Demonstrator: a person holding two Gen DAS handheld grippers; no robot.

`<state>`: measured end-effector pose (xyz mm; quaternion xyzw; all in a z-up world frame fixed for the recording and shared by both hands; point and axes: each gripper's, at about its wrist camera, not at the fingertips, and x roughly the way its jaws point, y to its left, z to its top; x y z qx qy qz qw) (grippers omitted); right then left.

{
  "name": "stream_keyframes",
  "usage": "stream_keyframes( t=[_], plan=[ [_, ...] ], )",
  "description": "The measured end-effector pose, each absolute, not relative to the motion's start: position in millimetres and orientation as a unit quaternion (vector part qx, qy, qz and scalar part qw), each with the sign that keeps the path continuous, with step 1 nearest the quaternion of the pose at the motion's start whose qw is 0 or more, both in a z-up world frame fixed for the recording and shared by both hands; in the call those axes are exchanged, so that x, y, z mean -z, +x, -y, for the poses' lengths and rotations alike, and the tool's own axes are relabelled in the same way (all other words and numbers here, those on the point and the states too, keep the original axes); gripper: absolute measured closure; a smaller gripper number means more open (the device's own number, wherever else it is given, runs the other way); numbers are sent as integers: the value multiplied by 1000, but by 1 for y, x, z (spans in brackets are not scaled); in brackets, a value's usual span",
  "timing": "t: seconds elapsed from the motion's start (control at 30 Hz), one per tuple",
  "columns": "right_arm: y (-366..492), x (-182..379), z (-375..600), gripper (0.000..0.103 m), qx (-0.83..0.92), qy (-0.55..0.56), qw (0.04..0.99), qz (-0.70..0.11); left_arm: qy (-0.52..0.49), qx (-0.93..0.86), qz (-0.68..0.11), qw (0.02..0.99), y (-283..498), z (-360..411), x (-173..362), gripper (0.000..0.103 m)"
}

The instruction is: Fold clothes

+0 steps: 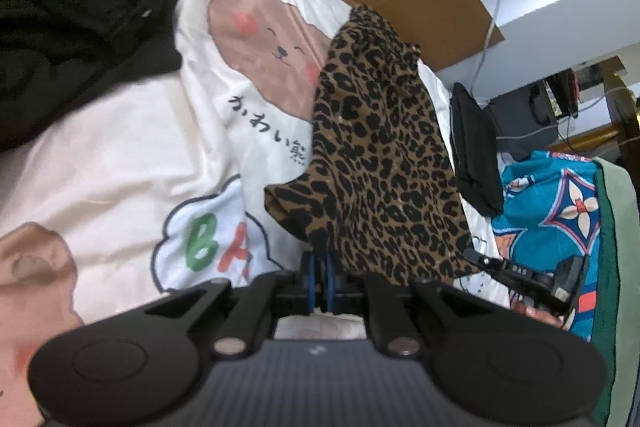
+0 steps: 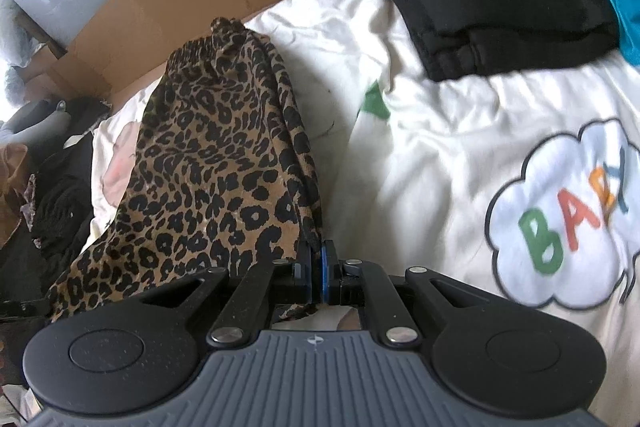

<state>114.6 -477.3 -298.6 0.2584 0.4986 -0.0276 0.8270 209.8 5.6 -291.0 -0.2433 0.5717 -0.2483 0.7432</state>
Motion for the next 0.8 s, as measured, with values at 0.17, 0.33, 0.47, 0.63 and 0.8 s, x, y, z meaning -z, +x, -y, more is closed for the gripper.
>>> stream_keyframes(
  t=[0.17, 0.33, 0.47, 0.63, 0.8],
  plan=[
    [113, 308, 478, 101, 32, 263, 824, -500, -238, 238, -575, 745, 210, -10, 298, 97],
    [112, 323, 485, 101, 42, 278, 822, -496, -226, 226, -590, 742, 209, -8, 317, 97],
    [113, 330, 488, 100, 42, 282, 821, -495, -209, 218, -603, 738, 210, -5, 330, 97],
    [117, 335, 485, 100, 43, 266, 822, -502, -189, 204, -620, 734, 210, 3, 346, 97],
    [116, 337, 485, 99, 48, 263, 821, -504, -176, 192, -628, 734, 211, 3, 348, 94]
  ],
)
